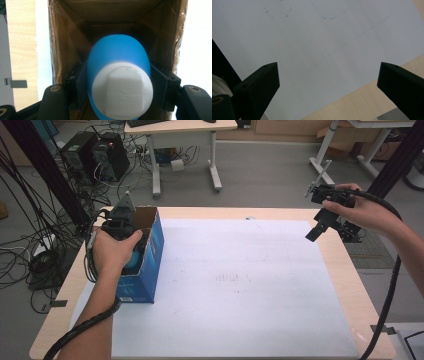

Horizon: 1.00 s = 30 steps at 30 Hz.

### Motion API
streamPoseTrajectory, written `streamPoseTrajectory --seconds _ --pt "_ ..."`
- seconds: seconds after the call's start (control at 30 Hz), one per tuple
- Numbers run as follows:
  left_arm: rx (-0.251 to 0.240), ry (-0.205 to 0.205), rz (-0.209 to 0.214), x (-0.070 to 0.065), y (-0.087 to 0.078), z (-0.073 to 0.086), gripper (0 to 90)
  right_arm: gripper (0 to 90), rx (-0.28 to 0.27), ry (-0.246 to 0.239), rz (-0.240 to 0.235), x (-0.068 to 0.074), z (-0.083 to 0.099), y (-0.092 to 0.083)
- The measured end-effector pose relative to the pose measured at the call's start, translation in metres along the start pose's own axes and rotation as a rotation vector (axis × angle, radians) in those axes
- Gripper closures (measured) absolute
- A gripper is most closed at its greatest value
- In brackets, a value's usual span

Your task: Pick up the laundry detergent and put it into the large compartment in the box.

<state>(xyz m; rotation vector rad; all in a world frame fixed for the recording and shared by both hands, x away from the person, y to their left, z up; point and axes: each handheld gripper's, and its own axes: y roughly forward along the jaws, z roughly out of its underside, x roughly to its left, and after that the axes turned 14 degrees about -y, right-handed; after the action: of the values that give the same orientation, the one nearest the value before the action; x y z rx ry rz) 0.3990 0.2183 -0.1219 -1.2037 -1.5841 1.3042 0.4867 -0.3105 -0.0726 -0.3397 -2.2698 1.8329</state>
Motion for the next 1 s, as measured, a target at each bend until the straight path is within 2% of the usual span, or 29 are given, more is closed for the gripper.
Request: streamPoseTrajectory --seconds 0.4,0.6,0.97,1.0 --pt "-0.008 -0.008 -0.010 -0.001 -0.001 0.002 36.5 4.5 -0.001 0.001 -0.003 0.000 0.000 0.001" --pt "-0.012 -0.009 0.002 0.001 -0.004 0.004 34.4 4.5 -0.003 -0.003 -0.002 0.000 0.000 0.001" --pt "-0.047 -0.003 0.021 0.003 -0.032 0.013 29.0 4.5 -0.009 -0.006 0.001 0.002 0.000 -0.002" --pt "-0.060 -0.003 0.023 0.003 -0.039 0.017 27.3 4.5 -0.012 -0.007 0.002 0.003 0.000 -0.003"
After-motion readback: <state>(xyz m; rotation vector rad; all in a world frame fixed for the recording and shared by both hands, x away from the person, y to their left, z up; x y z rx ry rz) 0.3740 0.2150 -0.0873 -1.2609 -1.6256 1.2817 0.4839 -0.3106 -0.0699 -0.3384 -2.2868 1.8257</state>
